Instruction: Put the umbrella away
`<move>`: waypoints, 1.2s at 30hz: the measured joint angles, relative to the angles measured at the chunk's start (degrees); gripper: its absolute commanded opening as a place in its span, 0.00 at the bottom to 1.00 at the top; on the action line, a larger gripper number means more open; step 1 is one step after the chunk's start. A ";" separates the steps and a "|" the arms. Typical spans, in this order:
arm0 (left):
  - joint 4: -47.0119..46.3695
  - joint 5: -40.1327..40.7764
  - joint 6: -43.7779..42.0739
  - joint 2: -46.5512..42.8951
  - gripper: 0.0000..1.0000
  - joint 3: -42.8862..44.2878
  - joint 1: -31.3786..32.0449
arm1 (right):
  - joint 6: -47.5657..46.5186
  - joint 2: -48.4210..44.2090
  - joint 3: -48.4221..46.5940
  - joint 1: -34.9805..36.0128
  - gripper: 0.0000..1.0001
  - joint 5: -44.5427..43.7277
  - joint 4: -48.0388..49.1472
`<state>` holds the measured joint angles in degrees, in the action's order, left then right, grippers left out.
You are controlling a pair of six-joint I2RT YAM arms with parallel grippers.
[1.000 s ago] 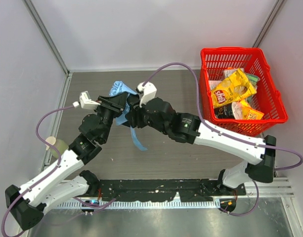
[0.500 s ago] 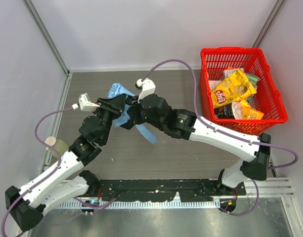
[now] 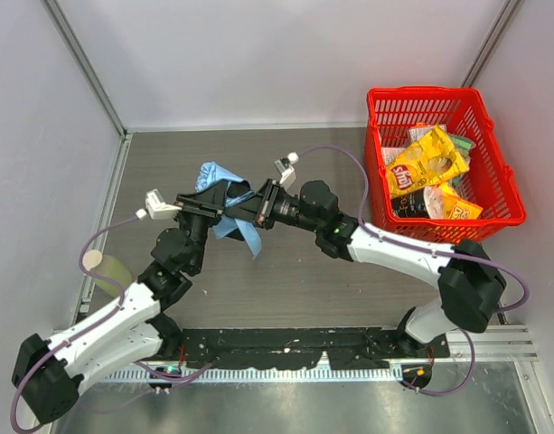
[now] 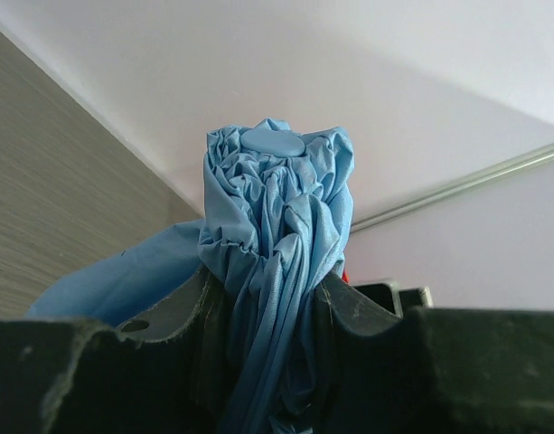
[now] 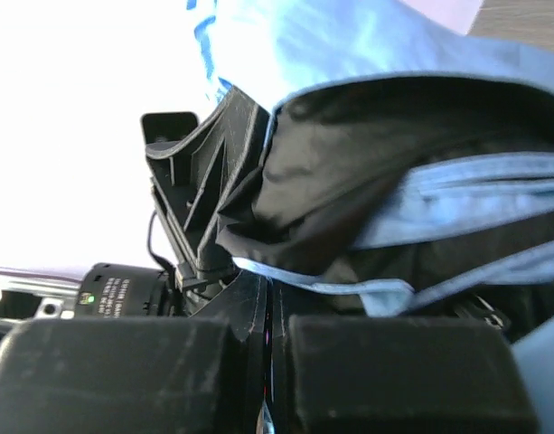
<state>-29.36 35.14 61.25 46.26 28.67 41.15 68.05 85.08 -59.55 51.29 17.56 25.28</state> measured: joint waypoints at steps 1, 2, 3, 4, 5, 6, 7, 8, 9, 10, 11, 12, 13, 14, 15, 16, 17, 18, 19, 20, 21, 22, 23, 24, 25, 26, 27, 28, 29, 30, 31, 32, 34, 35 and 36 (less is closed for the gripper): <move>-0.92 0.57 0.81 0.02 0.00 -0.42 0.00 | 2.19 0.20 1.55 0.17 0.01 0.09 3.17; -1.57 1.07 1.42 0.13 0.00 -0.48 0.00 | 3.39 0.26 2.56 0.48 0.02 -0.04 5.46; -2.93 1.70 2.16 0.37 0.00 -0.48 0.02 | 4.09 0.31 3.08 0.72 0.02 -0.48 7.26; -4.00 2.21 2.86 0.57 0.00 -0.48 0.13 | 4.66 0.46 3.43 1.07 0.05 -0.98 9.49; -5.38 2.86 3.37 0.85 0.00 -0.48 0.20 | 5.01 0.55 3.61 1.29 0.09 -1.44 11.34; -6.82 3.26 3.76 1.14 0.00 -0.48 0.22 | 5.25 0.57 3.91 1.40 0.12 -1.88 13.33; -8.07 3.41 4.22 1.38 0.00 -0.48 0.26 | 5.40 0.57 4.15 1.49 0.16 -2.08 14.95; -8.85 3.67 4.55 1.51 0.00 -0.48 0.39 | 5.44 0.57 4.22 1.51 0.19 -2.14 15.93; -9.42 3.96 4.81 1.53 0.00 -0.55 0.44 | 5.35 0.57 4.22 1.49 0.25 -2.10 16.55; -9.90 4.46 5.03 1.53 0.00 -0.72 0.42 | 5.29 0.46 4.22 1.49 0.28 -2.03 16.70; -10.25 5.11 5.46 1.49 0.00 -0.90 0.37 | 5.25 0.35 4.22 1.49 0.32 -1.99 16.63; -10.47 5.75 5.92 1.49 0.00 -1.03 0.35 | 4.98 0.00 4.22 1.51 0.33 -2.03 15.96; -10.78 6.21 6.23 1.49 0.00 -1.14 0.35 | 4.87 -0.37 4.35 1.53 0.34 -2.14 15.26; -11.15 6.60 6.47 1.49 0.00 -1.16 0.31 | 4.76 -0.76 4.48 1.53 0.34 -2.19 14.78; -11.52 6.91 6.78 1.49 0.00 -1.16 0.31 | 4.52 -1.25 4.76 1.53 0.33 -2.25 14.25; -12.24 7.15 7.17 1.49 0.00 -1.16 0.31 | 4.31 -1.97 5.25 1.53 0.33 -2.25 13.60; -12.70 7.26 7.37 1.49 0.00 -1.16 0.31 | 4.24 -2.40 5.66 1.53 0.33 -2.29 13.40; -13.22 7.34 7.56 1.49 0.00 -1.14 0.31 | 4.22 -2.97 6.25 1.55 0.33 -2.29 13.18; -13.60 7.37 7.78 1.49 0.00 -1.14 0.31 | 4.15 -3.39 6.86 1.60 0.31 -2.32 13.18; -13.84 7.43 8.02 1.51 0.00 -1.14 0.31 | 4.09 -3.76 7.50 1.64 0.29 -2.36 13.07; -14.05 7.54 8.33 1.51 0.00 -1.14 0.31 | 4.09 -3.98 8.13 1.75 0.25 -2.38 13.07; -14.19 7.67 8.66 1.51 0.00 -1.14 0.31 | 4.07 -4.07 8.74 1.95 0.14 -2.38 13.11; -14.34 7.85 8.83 1.51 0.00 -1.11 0.31 | 4.04 -4.09 9.40 2.21 0.09 -2.40 13.29; -14.47 7.98 8.92 1.51 0.00 -1.11 0.31 | 3.91 -4.09 10.12 2.45 0.02 -2.38 13.49; -14.53 8.15 8.96 1.49 0.00 -1.11 0.31 | 3.93 -4.09 10.99 2.69 0.01 -2.40 13.84; -14.56 8.37 9.07 1.46 0.00 -1.05 0.31 | 3.93 -4.09 11.87 2.80 0.01 -2.43 14.16; -14.56 8.44 9.07 1.46 0.00 -1.03 0.31 | 4.02 -4.09 12.48 2.95 0.01 -2.49 14.38; -14.47 8.39 9.11 1.40 0.00 -1.03 0.31 | 4.13 -4.09 13.05 3.04 0.01 -2.91 14.80; -14.38 8.37 9.33 1.40 0.00 -1.03 0.37 | 4.09 -4.09 13.44 3.15 0.01 -3.15 15.37; -14.38 8.37 9.70 1.40 0.00 -0.96 0.39 | 4.04 -4.07 13.79 3.19 0.04 -3.37 16.24; -14.36 8.39 10.19 1.40 0.00 -0.90 0.39 | 4.04 -3.96 14.12 3.21 0.07 -3.58 17.33; -14.34 8.44 10.67 1.40 0.00 -0.76 0.35 | 4.04 -3.74 14.34 3.32 0.09 -3.78 18.38; -14.34 8.44 12.00 1.40 0.00 -0.48 0.37 | 3.91 -2.64 14.80 3.74 0.11 -4.00 21.97; -14.34 8.44 12.61 1.42 0.00 -0.26 0.37 | 3.78 -1.77 15.28 4.02 0.12 -4.00 24.09; -14.34 8.48 13.35 1.42 0.00 0.02 0.37 | 3.65 -1.22 15.69 4.24 0.12 -4.02 25.09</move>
<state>-43.70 43.62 74.61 47.68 28.69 41.52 71.70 83.85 -43.86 55.53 13.54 50.37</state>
